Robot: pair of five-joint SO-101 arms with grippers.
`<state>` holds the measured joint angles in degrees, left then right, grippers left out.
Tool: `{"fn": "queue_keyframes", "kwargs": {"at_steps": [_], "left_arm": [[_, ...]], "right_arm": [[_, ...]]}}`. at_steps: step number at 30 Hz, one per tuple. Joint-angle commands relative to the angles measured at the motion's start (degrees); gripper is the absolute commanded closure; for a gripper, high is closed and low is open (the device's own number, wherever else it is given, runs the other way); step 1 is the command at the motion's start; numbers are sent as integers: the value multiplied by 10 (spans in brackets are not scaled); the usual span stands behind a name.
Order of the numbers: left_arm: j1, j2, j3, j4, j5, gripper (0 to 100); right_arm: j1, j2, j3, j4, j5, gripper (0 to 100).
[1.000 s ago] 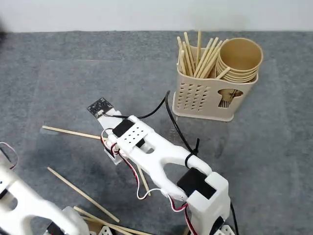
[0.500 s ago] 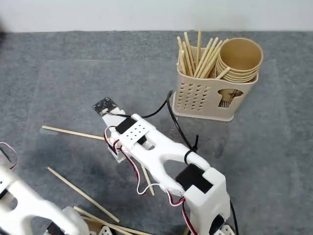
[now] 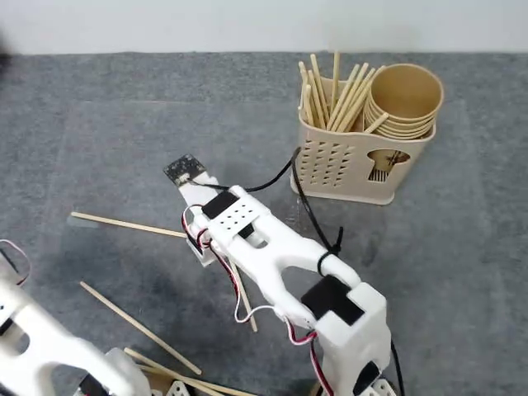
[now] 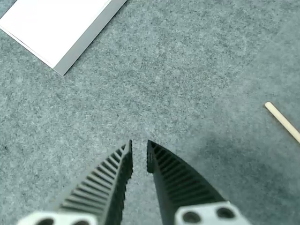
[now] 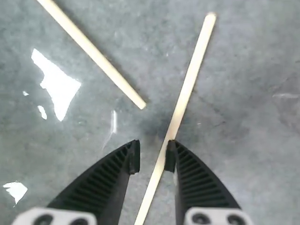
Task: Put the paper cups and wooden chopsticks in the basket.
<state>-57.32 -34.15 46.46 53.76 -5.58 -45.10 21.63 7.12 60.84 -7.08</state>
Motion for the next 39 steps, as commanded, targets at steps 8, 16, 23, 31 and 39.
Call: {"fn": "queue_keyframes", "kwargs": {"at_steps": [8,16,23,31,39], "left_arm": [[-2,-7,-3,-9,-1,945],[-3,-7,-3,-9,-1,945],[-3,-7,-3,-9,-1,945],[-3,-7,-3,-9,-1,945],[-2,-7,-3,-10,-1,945]], "right_arm": [[6,51,-22,-13,-4,937],[11,6,-22,-8,8,991],[12,-65,-52,-7,62,991],[3,-26,-181,-8,108,991],[-44,97,-286,-14,274,991]]}}
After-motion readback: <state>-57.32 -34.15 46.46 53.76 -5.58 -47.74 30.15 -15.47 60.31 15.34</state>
